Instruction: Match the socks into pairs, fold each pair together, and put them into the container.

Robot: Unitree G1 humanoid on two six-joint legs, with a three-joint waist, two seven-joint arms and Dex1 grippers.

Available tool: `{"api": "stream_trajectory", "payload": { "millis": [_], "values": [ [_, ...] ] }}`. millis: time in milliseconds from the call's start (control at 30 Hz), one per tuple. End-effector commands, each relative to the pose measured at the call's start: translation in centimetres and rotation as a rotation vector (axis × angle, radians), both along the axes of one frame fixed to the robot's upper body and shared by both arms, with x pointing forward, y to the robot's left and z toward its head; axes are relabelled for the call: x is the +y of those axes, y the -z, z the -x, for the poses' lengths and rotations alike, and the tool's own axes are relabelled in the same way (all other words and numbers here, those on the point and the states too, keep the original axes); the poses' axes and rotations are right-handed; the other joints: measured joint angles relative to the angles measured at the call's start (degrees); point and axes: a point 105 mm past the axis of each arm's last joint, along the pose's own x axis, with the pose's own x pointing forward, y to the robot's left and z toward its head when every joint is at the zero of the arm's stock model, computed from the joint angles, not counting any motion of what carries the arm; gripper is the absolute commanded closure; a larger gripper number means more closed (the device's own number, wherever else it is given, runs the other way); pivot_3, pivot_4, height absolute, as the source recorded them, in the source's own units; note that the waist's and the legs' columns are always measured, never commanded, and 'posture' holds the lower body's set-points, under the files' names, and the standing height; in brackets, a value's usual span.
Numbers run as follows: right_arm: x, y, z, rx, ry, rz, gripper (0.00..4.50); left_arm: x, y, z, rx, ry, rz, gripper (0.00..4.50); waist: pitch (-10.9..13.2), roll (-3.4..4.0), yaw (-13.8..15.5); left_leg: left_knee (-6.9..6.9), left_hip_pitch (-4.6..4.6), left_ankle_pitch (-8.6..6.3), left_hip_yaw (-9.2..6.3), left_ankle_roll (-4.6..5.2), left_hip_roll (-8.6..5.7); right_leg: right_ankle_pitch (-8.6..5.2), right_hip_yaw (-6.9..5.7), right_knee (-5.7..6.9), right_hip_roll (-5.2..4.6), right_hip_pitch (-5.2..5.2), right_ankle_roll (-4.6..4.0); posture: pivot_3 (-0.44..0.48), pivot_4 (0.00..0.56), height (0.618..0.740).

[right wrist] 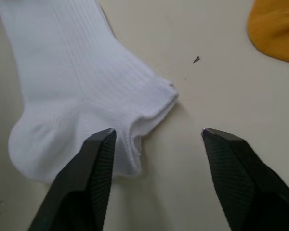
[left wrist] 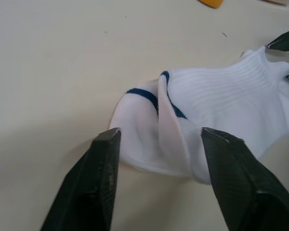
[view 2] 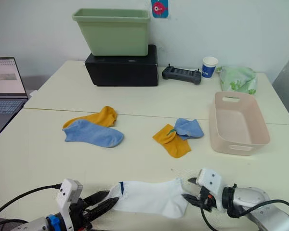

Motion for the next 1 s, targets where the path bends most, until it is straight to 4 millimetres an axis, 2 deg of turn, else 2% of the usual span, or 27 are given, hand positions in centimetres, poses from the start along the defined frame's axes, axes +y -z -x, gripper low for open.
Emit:
{"api": "stream_trajectory", "payload": {
  "millis": [33, 67, 167, 333, 467, 567, 700, 800, 867, 1000],
  "values": [
    [0.3, -1.8, -0.1, -0.055, 0.008, -0.061, 0.28, 0.1, -2.3, -0.1, -0.105, 0.046, -0.046, 0.71, 0.0, 0.01, 0.0, 0.0, 0.0, 0.0, -0.01, 0.0, 0.0, 0.0, -0.01, -0.01, 0.0, 0.0, 0.0, 0.0, 0.15, 0.72],
    [0.3, -1.9, -0.1, -0.05, 0.015, -0.073, 0.01, 0.3, -2.7, -0.1, -0.125, 0.067, -0.077, 0.7, 0.0, 0.01, 0.0, 0.0, 0.02, 0.0, 0.0, 0.0, 0.0, 0.0, 0.0, -0.01, 0.0, 0.02, 0.0, 0.0, 0.15, 0.72],
    [0.2, -1.7, 0.4, -0.025, 0.011, -0.065, 0.01, 0.8, -4.3, -0.8, -0.186, 0.13, -0.135, 0.7, 0.0, 0.01, 0.0, 0.0, 0.06, 0.0, -0.04, 0.0, 0.0, 0.0, -0.05, 0.0, 0.01, 0.1, -0.01, 0.0, 0.15, 0.72],
    [0.2, -1.3, 0.3, -0.019, 0.036, -0.059, 0.01, 0.7, -4.6, -1.5, -0.193, 0.187, -0.147, 0.7, 0.0, 0.03, -0.1, -0.02, 0.29, -0.01, -0.03, 0.0, 0.0, 0.0, -0.06, -0.22, 0.0, 0.42, -0.01, 0.0, 0.15, 0.72],
    [0.6, -0.1, 0.5, -0.008, 0.056, -0.042, 0.01, -2.6, -3.7, -1.4, -0.2, 0.366, -0.105, 0.7, 0.0, 0.11, 0.0, -0.12, 0.72, -0.03, -0.07, 0.01, -0.01, 0.0, -0.14, -0.42, -0.01, 0.88, -0.01, 0.0, 0.15, 0.72],
    [0.8, 0.7, 0.6, 0.003, 0.061, -0.023, 0.01, -3.9, -2.1, -1.7, -0.212, 0.498, -0.146, 0.7, 0.0, 0.11, 0.1, -0.13, 0.7, -0.04, -0.06, 0.0, -0.01, 0.0, -0.14, -0.55, -0.01, 0.91, -0.01, 0.0, 0.15, 0.72],
    [1.0, 1.3, 0.7, -0.013, 0.028, 0.017, 0.92, -5.0, -0.3, -2.2, -0.203, 0.61, -0.156, 1.57, 0.0, 0.13, 0.0, -0.14, 0.73, -0.04, -0.04, 0.0, 0.0, 0.0, -0.12, -0.55, 0.0, 0.91, -0.01, 0.0, 0.15, 0.72],
    [1.2, 1.7, 0.6, -0.02, 0.021, 0.042, 2.02, -5.8, 1.6, -3.4, -0.208, 0.639, -0.194, 2.56, 0.0, 0.15, 0.0, -0.14, 0.74, -0.05, -0.03, 0.02, -0.01, 0.0, -0.15, -0.54, 0.01, 0.94, -0.01, 0.0, 0.15, 0.72],
    [1.2, 1.8, 0.6, -0.021, 0.02, 0.046, 2.7, -5.9, 1.9, -3.9, -0.22, 0.63, -0.204, 3.19, 0.0, 0.1, 0.0, -0.13, 0.74, -0.05, -0.03, 0.03, 0.0, 0.0, -0.13, -0.54, 0.01, 0.93, -0.01, 0.0, 0.15, 0.72],
    [1.8, 1.5, 1.0, -0.054, -0.035, 0.058, 4.2, -5.7, 3.5, -3.5, -0.159, 0.674, -0.223, 4.5, -0.1, 0.2, 0.0, -0.14, 0.75, -0.06, -0.08, 0.05, 0.01, 0.0, -0.16, -0.53, 0.01, 0.96, -0.01, 0.0, 0.15, 0.72]
  ]
}}
